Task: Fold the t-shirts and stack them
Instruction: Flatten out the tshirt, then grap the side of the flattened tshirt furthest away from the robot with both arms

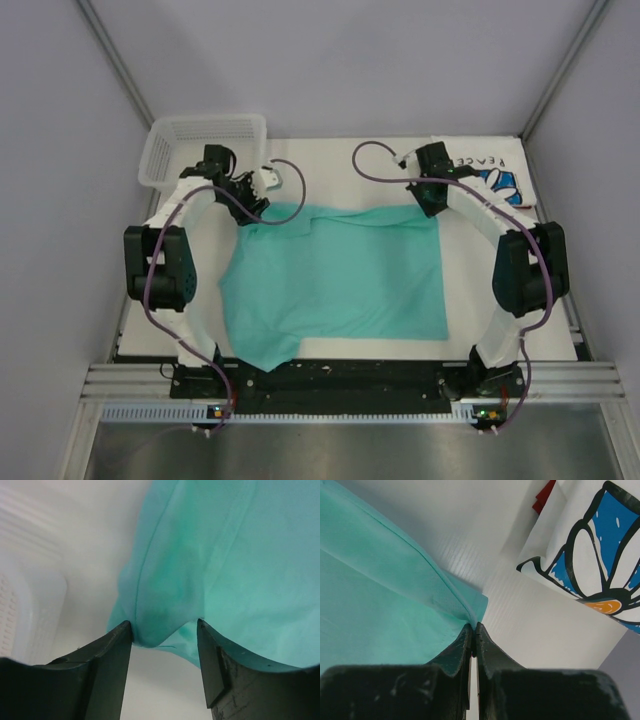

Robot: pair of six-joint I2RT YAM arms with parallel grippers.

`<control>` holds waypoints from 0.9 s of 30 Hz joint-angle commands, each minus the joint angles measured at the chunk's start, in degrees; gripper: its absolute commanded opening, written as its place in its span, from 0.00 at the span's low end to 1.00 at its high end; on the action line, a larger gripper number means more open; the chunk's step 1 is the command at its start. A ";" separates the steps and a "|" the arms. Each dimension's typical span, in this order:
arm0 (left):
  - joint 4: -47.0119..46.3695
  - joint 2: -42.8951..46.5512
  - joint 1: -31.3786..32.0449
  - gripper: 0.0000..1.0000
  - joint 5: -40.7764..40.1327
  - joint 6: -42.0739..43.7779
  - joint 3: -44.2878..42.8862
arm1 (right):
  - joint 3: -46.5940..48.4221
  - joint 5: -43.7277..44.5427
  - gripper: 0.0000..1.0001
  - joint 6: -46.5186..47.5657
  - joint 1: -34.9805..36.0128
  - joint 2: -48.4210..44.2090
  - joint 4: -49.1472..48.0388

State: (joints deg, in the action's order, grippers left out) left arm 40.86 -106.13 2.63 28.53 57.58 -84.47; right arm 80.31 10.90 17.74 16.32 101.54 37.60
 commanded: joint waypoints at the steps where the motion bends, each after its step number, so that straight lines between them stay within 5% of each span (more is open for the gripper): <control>1: 0.36 9.60 2.54 0.61 -0.85 4.72 5.26 | 0.46 -1.93 0.00 -1.04 -0.50 -0.02 -1.92; 4: -0.78 15.50 3.52 0.76 -0.50 6.22 9.83 | 0.63 -2.02 0.00 -1.13 -0.58 0.06 -1.92; 8: -1.75 20.07 3.52 0.78 -1.02 5.09 11.08 | 0.72 -2.28 0.00 -1.39 -0.50 -0.11 -1.92; 12: 0.97 20.88 3.78 0.65 0.56 1.85 10.29 | 0.46 -2.02 0.00 -1.65 -0.58 -0.11 -1.92; 14: 1.41 18.95 3.96 0.48 -2.59 -6.21 9.33 | 0.20 -1.93 0.00 -1.83 -0.50 -0.11 -1.92; 16: 2.11 14.92 3.26 0.42 -8.64 -16.49 7.40 | 0.11 -2.02 0.00 -2.00 -0.50 -0.37 -1.92; 19: 5.37 8.32 1.06 0.46 -5.79 -23.81 3.70 | 0.28 -2.28 0.00 -2.18 -0.50 -0.29 -1.92; 27: -5.87 -0.22 0.71 0.59 -7.09 -33.15 3.26 | -0.33 -2.37 0.00 -2.09 -0.50 -1.25 -1.92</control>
State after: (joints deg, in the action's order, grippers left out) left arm 40.84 -105.60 3.11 21.30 30.89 -79.72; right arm 80.25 9.06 16.38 16.32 101.54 37.30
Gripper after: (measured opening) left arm 0.591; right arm 0.012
